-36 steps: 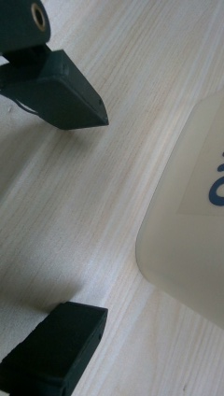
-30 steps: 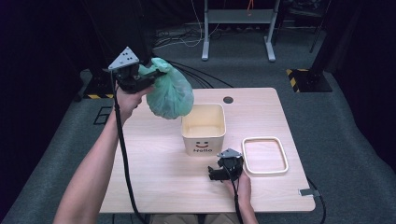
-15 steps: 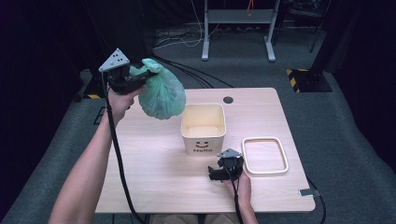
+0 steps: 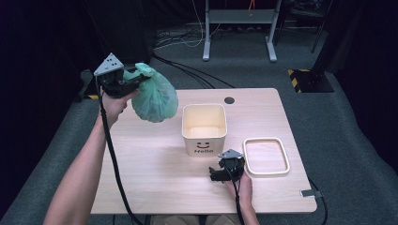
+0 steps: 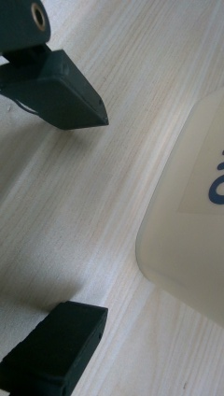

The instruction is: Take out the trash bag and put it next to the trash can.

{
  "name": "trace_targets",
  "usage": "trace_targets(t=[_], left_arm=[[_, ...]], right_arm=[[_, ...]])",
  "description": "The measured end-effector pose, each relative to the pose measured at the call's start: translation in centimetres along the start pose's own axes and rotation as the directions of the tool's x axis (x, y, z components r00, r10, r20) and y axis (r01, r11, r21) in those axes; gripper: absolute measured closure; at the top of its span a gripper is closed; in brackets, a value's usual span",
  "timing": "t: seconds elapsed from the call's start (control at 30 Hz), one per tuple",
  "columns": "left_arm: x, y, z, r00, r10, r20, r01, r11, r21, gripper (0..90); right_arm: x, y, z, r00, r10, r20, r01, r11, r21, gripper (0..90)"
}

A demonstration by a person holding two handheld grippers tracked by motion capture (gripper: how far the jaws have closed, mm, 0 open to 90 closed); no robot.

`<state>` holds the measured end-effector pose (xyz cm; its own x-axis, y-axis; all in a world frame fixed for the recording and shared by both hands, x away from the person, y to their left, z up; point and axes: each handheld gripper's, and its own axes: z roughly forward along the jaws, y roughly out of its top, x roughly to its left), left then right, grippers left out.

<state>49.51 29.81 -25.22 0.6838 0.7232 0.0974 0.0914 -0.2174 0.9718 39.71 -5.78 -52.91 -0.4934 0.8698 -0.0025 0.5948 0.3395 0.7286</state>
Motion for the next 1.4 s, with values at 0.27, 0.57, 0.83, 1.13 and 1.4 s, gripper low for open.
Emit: trace_targets(t=[0.27, 0.57, 0.83, 1.13, 1.4], left_arm=[[1.0, -1.7, -0.5, 0.9991, -0.019, -0.038, 0.02, 0.9997, 0.015, 85.4], [2.0, -3.7, -0.9, 0.9947, -0.037, -0.096, 0.04, 0.9987, 0.031, 85.4], [2.5, -5.7, -0.6, 0.991, -0.053, -0.123, 0.061, 0.9964, 0.059, 85.4], [2.8, -7.5, -0.1, 0.9837, -0.077, -0.162, 0.089, 0.9939, 0.066, 85.4], [3.0, -9.1, 0.6, 0.9738, -0.103, -0.203, 0.12, 0.9904, 0.07, 85.4]], right_arm=[[0.0, 0.0, 0.0, 1.0, 0.002, -0.001, -0.002, 1.0, -0.001, 7.0], [0.0, 0.0, 0.0, 1.0, 0.002, -0.001, -0.002, 1.0, -0.001, 7.1], [0.0, 0.0, 0.0, 1.0, 0.001, -0.001, -0.001, 1.0, -0.001, 7.1], [0.0, 0.0, 0.0, 1.0, 0.0, -0.001, 0.0, 1.0, -0.001, 7.2], [0.0, 0.0, 0.0, 1.0, 0.001, 0.0, -0.001, 1.0, -0.001, 7.3]])
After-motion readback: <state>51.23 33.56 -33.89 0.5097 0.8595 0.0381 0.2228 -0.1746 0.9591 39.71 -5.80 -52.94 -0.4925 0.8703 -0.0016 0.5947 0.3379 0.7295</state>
